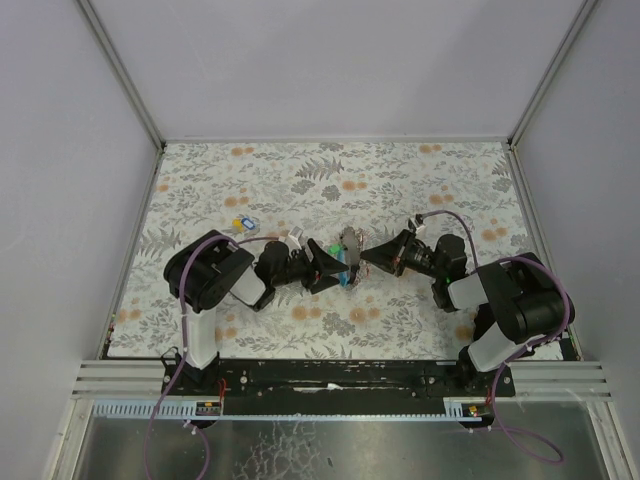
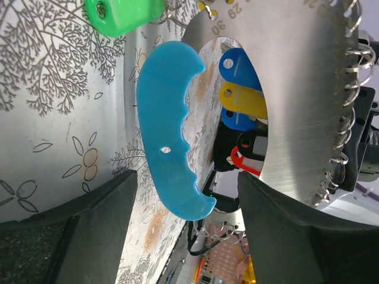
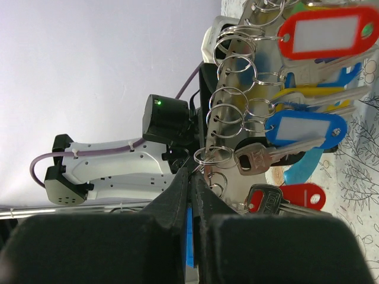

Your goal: Put the keys on the keyring

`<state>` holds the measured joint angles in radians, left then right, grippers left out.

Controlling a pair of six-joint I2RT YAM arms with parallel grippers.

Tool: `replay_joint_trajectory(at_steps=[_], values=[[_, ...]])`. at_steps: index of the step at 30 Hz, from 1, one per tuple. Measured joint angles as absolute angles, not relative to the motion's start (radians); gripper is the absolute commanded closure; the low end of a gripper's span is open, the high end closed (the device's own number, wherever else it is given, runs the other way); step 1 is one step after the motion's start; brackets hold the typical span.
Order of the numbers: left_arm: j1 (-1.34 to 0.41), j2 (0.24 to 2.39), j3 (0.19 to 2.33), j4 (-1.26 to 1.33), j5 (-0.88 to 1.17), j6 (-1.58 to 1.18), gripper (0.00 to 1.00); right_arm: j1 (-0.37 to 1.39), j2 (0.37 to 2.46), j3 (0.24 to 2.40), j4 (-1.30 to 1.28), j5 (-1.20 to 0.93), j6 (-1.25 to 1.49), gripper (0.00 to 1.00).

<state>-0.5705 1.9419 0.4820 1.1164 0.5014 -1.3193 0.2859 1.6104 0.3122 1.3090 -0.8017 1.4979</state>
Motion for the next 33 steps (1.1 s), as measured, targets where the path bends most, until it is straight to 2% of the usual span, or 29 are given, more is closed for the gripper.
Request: replay_joint_trajectory(at_steps=[12, 16, 19, 22, 26, 28, 33], values=[[-0.581, 2.016, 0.514, 1.124, 0.52, -1.364, 0.67, 0.319, 1.599, 0.33, 1.249, -0.794, 1.449, 1.0], [-0.582, 2.016, 0.514, 1.111, 0.518, -1.364, 0.81, 0.33, 1.555, 0.339, 1.17, -0.792, 1.396, 0.98], [-0.582, 2.009, 0.516, 1.097, 0.516, -1.357, 0.86, 0.339, 1.499, 0.345, 1.075, -0.786, 1.333, 0.95], [-0.583, 2.0, 0.522, 1.074, 0.516, -1.34, 1.0, 0.341, 1.423, 0.362, 0.923, -0.767, 1.248, 0.87], [-0.583, 1.976, 0.53, 1.024, 0.508, -1.304, 1.0, 0.348, 1.32, 0.41, 0.696, -0.737, 1.113, 0.7], [-0.583, 1.951, 0.533, 0.98, 0.496, -1.278, 1.0, 0.35, 1.27, 0.442, 0.599, -0.714, 1.045, 0.59], [-0.584, 1.832, 0.553, 0.757, 0.417, -1.142, 1.0, 0.354, 1.144, 0.507, 0.381, -0.646, 0.868, 0.44]])
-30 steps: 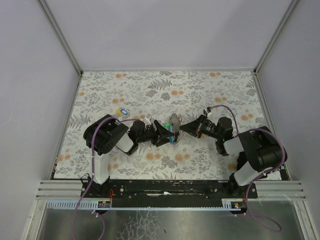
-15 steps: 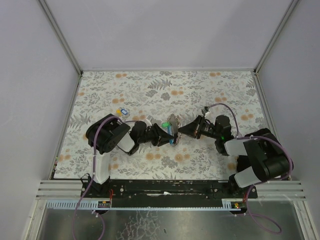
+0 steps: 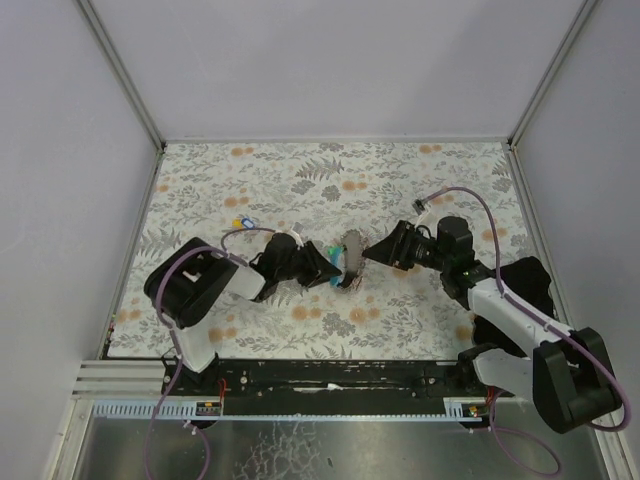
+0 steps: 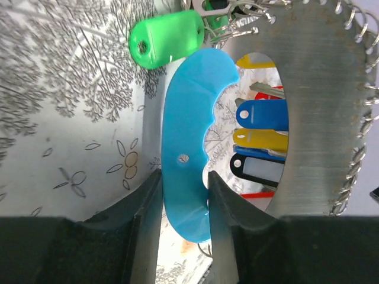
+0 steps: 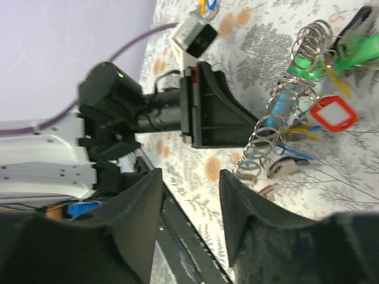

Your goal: Put the keys on the keyring

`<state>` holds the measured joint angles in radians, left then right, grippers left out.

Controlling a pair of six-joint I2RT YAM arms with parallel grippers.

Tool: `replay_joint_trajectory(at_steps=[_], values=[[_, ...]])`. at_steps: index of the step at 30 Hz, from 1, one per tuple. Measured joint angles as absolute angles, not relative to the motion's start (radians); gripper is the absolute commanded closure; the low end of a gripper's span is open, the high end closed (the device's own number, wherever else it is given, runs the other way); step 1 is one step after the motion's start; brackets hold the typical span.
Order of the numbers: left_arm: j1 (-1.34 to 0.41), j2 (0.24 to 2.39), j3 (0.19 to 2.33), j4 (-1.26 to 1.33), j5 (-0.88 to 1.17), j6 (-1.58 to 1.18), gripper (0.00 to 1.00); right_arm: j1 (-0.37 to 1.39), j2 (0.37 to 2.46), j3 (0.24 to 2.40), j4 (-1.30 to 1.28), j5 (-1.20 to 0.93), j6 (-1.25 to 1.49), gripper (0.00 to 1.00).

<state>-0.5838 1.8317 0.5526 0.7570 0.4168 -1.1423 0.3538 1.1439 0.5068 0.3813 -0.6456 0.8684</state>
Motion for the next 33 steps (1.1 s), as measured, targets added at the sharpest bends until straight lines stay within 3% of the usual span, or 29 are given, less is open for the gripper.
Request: replay_joint_trajectory(at_steps=[7, 17, 33], values=[[-0.589, 1.66, 0.649, 0.4, 0.227, -0.9, 1.0, 0.354, 1.068, 0.509, 0.226, -0.583, 0.7, 0.37], [-0.623, 1.666, 0.789, 0.11, 0.043, -0.709, 1.0, 0.391, 1.089, 0.465, 0.214, -0.515, 0.544, 0.28], [-0.675, 1.71, 0.911, -0.109, -0.146, -0.566, 1.0, 0.668, 1.244, 0.474, 0.305, -0.309, 0.186, 0.28]])
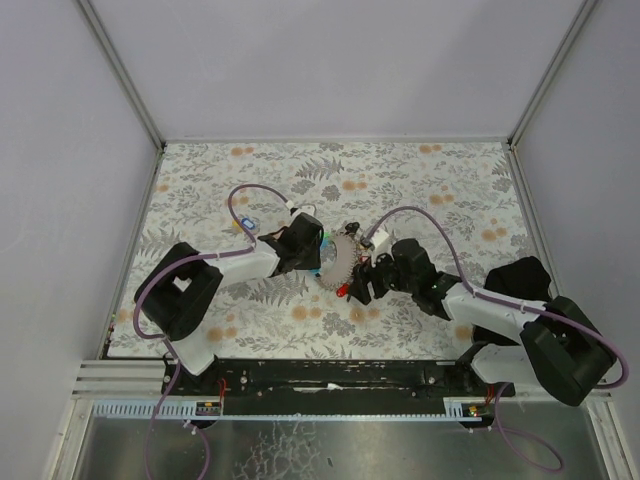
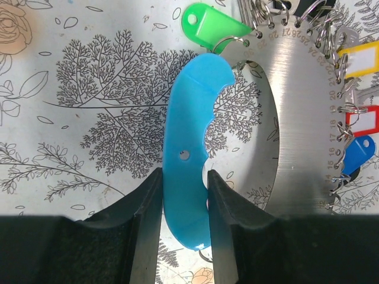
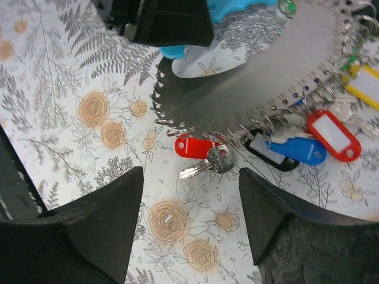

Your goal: Put the keys on the keyring

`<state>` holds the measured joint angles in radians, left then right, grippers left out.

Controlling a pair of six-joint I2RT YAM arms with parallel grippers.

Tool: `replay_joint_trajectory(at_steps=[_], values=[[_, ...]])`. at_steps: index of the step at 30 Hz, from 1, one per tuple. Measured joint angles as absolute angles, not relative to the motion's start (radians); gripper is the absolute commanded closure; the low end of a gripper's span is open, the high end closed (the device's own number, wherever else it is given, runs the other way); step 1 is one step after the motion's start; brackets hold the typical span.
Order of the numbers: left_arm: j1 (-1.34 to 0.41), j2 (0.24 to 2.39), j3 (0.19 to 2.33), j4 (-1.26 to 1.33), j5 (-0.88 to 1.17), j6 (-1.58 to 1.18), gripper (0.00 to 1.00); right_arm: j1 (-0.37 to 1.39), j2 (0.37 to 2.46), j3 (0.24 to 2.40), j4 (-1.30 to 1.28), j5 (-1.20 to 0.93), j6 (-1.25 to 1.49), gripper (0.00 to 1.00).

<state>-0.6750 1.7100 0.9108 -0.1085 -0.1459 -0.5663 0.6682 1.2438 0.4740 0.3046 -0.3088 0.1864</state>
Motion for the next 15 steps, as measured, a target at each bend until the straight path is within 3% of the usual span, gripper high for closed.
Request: replay_joint_trajectory(at_steps=[8, 15], values=[[-0.686, 1.71, 0.942, -0.15, -0.182, -0.542, 1.0, 0.759, 1.316, 0.487, 0.356, -0.244, 0.035, 0.31], [-0.686, 1.71, 0.944, -0.175, -0.187, -0.559, 1.0, 0.779, 1.287, 0.471, 0.419, -0.1, 0.152, 0.36]])
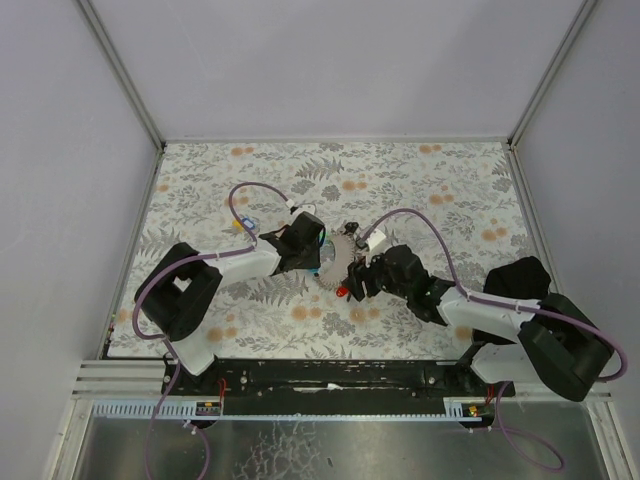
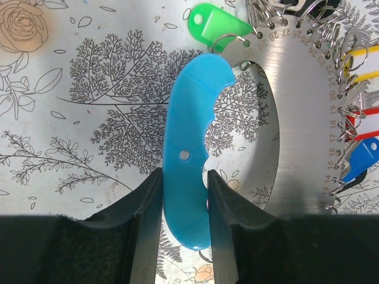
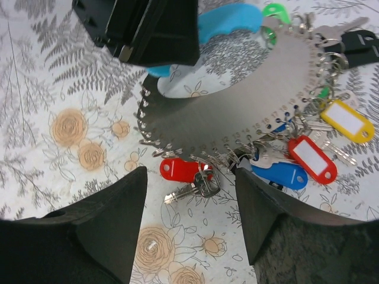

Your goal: Put the keys on the keyring

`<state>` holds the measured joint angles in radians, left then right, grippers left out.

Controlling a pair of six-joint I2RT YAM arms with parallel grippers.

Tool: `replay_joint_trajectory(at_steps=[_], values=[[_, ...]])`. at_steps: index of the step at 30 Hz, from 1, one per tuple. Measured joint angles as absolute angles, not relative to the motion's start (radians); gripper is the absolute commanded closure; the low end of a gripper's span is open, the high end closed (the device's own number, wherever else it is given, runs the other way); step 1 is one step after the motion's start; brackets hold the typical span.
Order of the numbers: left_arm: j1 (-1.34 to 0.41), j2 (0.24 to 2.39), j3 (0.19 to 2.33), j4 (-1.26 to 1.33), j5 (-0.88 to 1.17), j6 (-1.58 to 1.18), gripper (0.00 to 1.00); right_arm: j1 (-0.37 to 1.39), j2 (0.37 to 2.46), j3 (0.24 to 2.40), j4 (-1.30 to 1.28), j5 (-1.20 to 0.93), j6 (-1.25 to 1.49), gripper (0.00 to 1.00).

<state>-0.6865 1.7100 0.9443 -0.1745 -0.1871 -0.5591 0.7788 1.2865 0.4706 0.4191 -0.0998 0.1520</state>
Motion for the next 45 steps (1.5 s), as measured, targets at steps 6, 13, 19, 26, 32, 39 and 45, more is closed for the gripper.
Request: replay_joint_trajectory(at_steps=[6, 13, 19, 26, 32, 39, 45], values=[[-0.686, 1.71, 0.944, -0.189, -0.204, -0.61, 1.0, 0.831, 1.198, 0.44, 0.403, 0.043, 0.382, 0.4], [-0.686, 1.701, 0.944, -0.207, -0.243, -0.688, 1.0, 0.945, 1.252, 0.485, 0.298, 0.222, 0.556, 0.51], [-0.687, 1.672, 0.938, -0.234, -0.294, -0.747, 1.0, 0.999, 1.354, 0.574, 0.237, 0.309, 0.654, 0.55], [-0.689, 1.664, 0.925, -0.245, -0.334, -0.776, 1.0, 1.028, 1.417, 0.64, 0.22, 0.355, 0.72, 0.63], [-0.696, 1.664, 0.923, -0.245, -0.349, -0.786, 1.0, 1.035, 1.446, 0.66, 0.208, 0.382, 0.761, 0.71], [-0.701, 1.664, 0.923, -0.246, -0.352, -0.789, 1.0, 1.037, 1.491, 0.69, 0.204, 0.408, 0.781, 0.77], [-0.701, 1.664, 0.923, -0.246, -0.353, -0.789, 1.0, 1.039, 1.526, 0.702, 0.199, 0.412, 0.78, 0.8]])
